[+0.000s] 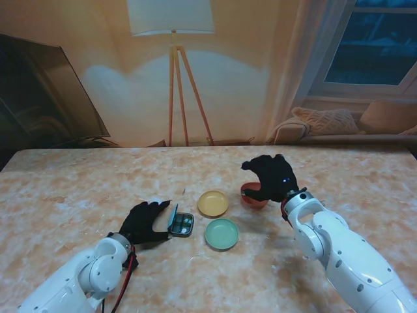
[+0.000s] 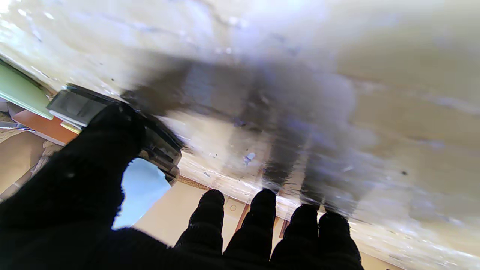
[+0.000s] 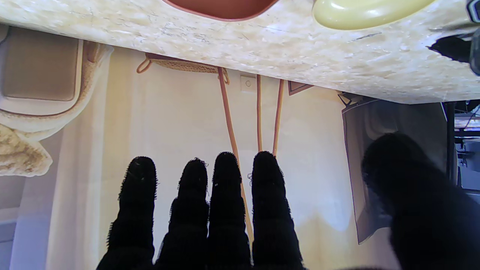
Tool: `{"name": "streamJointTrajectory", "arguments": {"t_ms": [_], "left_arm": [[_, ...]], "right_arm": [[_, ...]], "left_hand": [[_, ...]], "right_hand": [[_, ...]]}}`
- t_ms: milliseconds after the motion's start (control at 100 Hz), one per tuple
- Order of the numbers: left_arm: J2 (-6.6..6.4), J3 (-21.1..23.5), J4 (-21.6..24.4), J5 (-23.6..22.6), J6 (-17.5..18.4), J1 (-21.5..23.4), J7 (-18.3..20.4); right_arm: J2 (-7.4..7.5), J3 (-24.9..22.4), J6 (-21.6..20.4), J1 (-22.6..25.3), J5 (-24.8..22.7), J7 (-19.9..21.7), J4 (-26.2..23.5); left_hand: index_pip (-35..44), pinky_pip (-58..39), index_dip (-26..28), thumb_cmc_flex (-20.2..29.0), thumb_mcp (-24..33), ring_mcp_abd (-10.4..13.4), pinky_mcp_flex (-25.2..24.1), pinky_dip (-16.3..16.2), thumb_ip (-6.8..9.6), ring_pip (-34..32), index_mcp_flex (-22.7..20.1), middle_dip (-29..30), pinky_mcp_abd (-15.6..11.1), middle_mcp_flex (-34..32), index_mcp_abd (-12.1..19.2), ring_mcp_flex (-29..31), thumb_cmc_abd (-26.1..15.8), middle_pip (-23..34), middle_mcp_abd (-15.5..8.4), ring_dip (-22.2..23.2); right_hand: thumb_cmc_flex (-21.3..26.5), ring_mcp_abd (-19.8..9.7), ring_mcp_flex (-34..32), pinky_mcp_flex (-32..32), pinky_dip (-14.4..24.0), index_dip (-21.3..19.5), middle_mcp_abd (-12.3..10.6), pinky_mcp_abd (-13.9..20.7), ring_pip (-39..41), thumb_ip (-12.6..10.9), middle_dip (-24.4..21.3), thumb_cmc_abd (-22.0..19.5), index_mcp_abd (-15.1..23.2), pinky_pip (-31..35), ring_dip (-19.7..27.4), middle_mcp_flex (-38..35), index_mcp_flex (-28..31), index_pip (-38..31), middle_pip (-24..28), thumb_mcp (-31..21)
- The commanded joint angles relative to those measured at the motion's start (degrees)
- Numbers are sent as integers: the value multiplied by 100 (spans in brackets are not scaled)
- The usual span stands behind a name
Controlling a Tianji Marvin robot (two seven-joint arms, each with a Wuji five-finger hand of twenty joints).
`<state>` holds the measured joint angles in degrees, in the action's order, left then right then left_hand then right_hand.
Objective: Refill the pill box with tweezers
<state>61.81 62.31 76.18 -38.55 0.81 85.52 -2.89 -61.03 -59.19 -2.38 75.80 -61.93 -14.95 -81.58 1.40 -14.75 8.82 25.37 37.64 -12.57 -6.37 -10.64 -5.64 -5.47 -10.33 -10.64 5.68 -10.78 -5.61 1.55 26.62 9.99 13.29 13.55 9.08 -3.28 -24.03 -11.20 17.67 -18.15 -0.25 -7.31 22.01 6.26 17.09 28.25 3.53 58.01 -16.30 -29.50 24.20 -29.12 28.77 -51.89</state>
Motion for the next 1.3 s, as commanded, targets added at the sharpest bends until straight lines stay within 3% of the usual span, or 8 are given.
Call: {"name": "streamJointTrajectory", "arguments": {"t_ms": [0,130,280,300,380,540,1070,1290], "left_arm": [[71,-106,-122,0,26,33,178],[74,-150,-170,34,0,8,189],[80,-169,-185,72,-10,7,189],[80,-170,-184,74,-11,8,192],[82,-175,-188,83,-5,7,186],[82,-172,-194,81,10,8,177],[71,-144,-167,72,19,52,214],[70,-132,-156,81,16,76,225]], "right_arm": [[-66,55,-14,32,12,6,-48],[-108,128,-78,47,101,-134,-143],[-179,295,-165,53,257,-350,-263],[-187,326,-175,49,282,-363,-279],[-223,452,-173,37,392,-365,-351],[-330,839,-76,-111,711,-415,-329],[-791,2169,465,-715,1754,-541,256],[-1000,2521,515,-923,2161,-556,594]], "left_hand": [[57,-691,11,-84,-32,212,479,-132,-126,-267,6,-27,-317,17,107,237,25,118,-291,93],[261,-716,169,-12,-83,226,473,-149,-114,-287,-130,-76,-318,7,96,239,8,202,-310,105],[276,-715,204,-1,-135,242,468,-149,-113,-281,-160,-83,-326,5,109,237,-39,210,-318,101],[277,-715,207,5,-138,238,470,-149,-112,-280,-164,-83,-329,5,106,235,-42,211,-318,101],[285,-709,223,26,-162,239,465,-147,-107,-277,-189,-86,-327,5,106,234,-43,215,-319,100],[293,-698,247,41,-204,252,467,-141,-101,-273,-218,-92,-337,-1,100,232,-66,225,-326,99],[322,-678,316,66,-294,277,474,-132,-87,-267,-297,-109,-348,-3,123,235,-105,251,-341,101],[323,-664,330,74,-299,277,474,-126,-84,-261,-307,-105,-351,-1,126,233,-109,244,-337,100]], "right_hand": [[60,9,-166,-89,-38,-41,18,61,79,-175,-31,-41,-33,83,-2,-168,122,-64,86,-102],[287,-40,-559,-364,18,-152,-80,163,323,-185,29,-213,121,218,-117,-583,457,-315,239,-99],[827,-226,-1314,-937,77,-377,-368,459,662,-233,94,-820,587,385,-283,-1438,1090,-924,391,29],[979,-265,-1419,-1014,66,26,-428,506,689,-50,102,-845,696,390,-301,-1562,1118,-1216,384,81],[1401,-379,-1767,-1281,45,697,-572,644,788,370,107,-823,1037,433,-328,-1964,1184,-2077,424,161],[1769,-461,-2239,-1697,-7,1055,-712,905,823,367,83,-857,1267,474,-303,-2501,1531,-2678,445,60],[1797,-592,-2370,-1790,-174,1193,-852,968,383,307,-70,-744,1449,319,-72,-2558,1405,-2768,85,-215],[1484,-610,-2188,-1471,-181,1188,-870,878,285,324,-70,-956,1378,250,-46,-2430,1399,-2670,41,71]]}}
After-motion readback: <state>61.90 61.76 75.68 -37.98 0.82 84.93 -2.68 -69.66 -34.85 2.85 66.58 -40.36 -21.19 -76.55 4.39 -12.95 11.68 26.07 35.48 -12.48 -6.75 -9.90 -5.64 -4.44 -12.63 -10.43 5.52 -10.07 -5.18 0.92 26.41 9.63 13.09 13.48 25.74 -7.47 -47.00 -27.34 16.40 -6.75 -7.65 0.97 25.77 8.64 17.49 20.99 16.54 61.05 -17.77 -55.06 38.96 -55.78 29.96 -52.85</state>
